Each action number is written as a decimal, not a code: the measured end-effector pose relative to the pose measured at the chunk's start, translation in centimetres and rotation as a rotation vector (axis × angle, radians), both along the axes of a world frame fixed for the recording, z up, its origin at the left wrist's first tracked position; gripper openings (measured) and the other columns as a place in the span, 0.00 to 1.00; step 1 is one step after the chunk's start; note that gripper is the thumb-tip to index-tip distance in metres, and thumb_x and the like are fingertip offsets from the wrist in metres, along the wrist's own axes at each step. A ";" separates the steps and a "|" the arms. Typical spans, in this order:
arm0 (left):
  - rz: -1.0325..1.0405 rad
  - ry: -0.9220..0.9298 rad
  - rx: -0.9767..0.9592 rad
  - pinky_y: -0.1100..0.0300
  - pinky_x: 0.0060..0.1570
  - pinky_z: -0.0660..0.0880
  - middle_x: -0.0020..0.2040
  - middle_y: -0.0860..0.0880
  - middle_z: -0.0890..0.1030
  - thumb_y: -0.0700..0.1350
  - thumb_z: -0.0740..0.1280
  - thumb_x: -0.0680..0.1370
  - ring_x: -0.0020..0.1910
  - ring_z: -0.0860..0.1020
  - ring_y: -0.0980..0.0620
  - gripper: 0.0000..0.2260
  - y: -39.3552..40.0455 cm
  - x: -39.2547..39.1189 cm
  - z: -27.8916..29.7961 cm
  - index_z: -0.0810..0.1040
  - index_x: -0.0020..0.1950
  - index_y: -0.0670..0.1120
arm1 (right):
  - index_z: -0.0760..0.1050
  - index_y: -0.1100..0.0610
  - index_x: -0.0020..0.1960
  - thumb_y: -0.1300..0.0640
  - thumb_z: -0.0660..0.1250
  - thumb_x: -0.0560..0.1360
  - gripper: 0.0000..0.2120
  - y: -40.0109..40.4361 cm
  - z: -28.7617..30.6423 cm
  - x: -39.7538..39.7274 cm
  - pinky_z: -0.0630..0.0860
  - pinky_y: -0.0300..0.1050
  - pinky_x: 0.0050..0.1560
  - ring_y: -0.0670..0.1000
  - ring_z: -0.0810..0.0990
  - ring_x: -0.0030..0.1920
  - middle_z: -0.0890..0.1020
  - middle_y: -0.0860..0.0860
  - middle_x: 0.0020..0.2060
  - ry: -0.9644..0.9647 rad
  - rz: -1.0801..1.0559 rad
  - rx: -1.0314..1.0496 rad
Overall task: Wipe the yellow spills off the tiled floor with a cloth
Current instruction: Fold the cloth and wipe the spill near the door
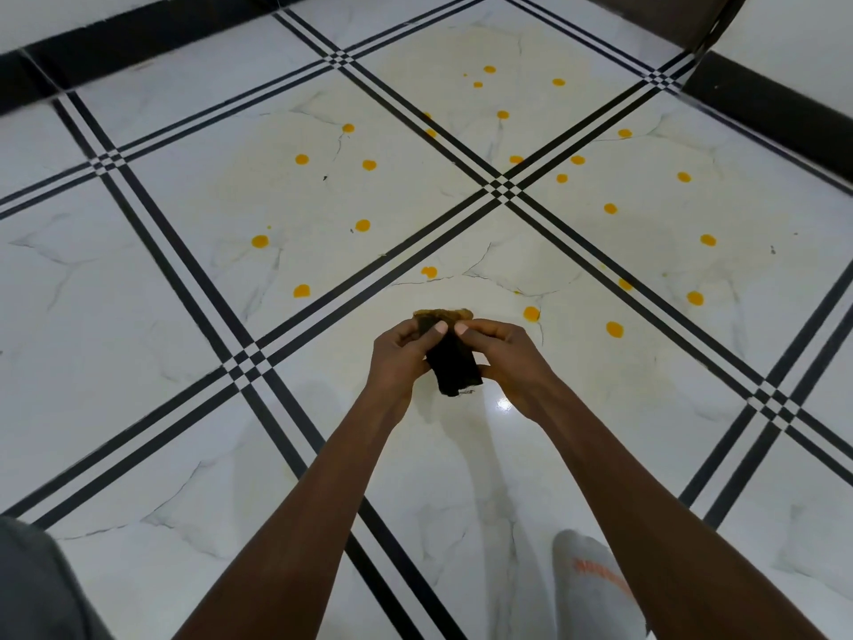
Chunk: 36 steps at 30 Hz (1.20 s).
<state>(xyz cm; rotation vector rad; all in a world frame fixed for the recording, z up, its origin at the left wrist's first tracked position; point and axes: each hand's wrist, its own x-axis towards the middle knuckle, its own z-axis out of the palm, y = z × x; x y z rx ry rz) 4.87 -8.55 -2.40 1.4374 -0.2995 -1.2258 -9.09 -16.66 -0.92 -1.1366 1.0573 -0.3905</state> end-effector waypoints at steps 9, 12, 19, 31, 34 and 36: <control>0.127 0.107 0.204 0.57 0.48 0.80 0.56 0.44 0.81 0.39 0.65 0.83 0.57 0.80 0.45 0.08 -0.4 0.3 -0.3 0.77 0.62 0.42 | 0.76 0.56 0.60 0.57 0.58 0.86 0.09 -2.8 2.4 -3.1 0.81 0.42 0.36 0.54 0.81 0.49 0.82 0.56 0.51 0.002 -0.378 0.010; -0.002 0.103 0.193 0.56 0.49 0.82 0.59 0.42 0.82 0.37 0.67 0.82 0.55 0.83 0.45 0.13 -0.9 -1.4 -0.2 0.75 0.67 0.40 | 0.76 0.56 0.61 0.55 0.58 0.86 0.10 -4.0 3.6 -4.8 0.81 0.44 0.40 0.55 0.82 0.52 0.83 0.58 0.55 0.071 -0.400 -0.094; -0.039 -0.092 0.205 0.55 0.53 0.81 0.55 0.42 0.84 0.38 0.65 0.82 0.46 0.84 0.49 0.10 -1.4 -2.8 -1.9 0.75 0.63 0.42 | 0.71 0.58 0.54 0.55 0.55 0.86 0.09 -4.8 7.9 -6.4 0.67 0.42 0.36 0.47 0.76 0.38 0.78 0.50 0.38 0.496 -0.364 -0.791; -0.039 -0.563 0.230 0.53 0.53 0.81 0.54 0.46 0.82 0.42 0.66 0.83 0.46 0.84 0.50 0.06 1.3 0.8 -4.7 0.76 0.60 0.45 | 0.74 0.55 0.50 0.49 0.57 0.86 0.13 2.0 -4.7 -4.6 0.80 0.50 0.47 0.57 0.82 0.53 0.81 0.54 0.49 0.836 0.306 -0.709; -0.016 -0.833 0.252 0.56 0.53 0.76 0.53 0.46 0.82 0.39 0.65 0.82 0.53 0.81 0.46 0.06 2.8 2.7 -6.2 0.78 0.59 0.42 | 0.74 0.55 0.70 0.47 0.60 0.85 0.19 1.5 -7.6 -5.7 0.77 0.59 0.67 0.59 0.69 0.75 0.73 0.57 0.73 0.854 0.399 -0.839; -0.042 -0.997 0.270 0.56 0.53 0.73 0.54 0.44 0.80 0.38 0.65 0.82 0.56 0.79 0.44 0.07 3.3 4.0 -7.2 0.78 0.59 0.41 | 0.66 0.53 0.80 0.42 0.55 0.85 0.27 1.2 -9.4 -5.4 0.63 0.65 0.79 0.62 0.58 0.82 0.62 0.58 0.82 0.851 0.481 -0.867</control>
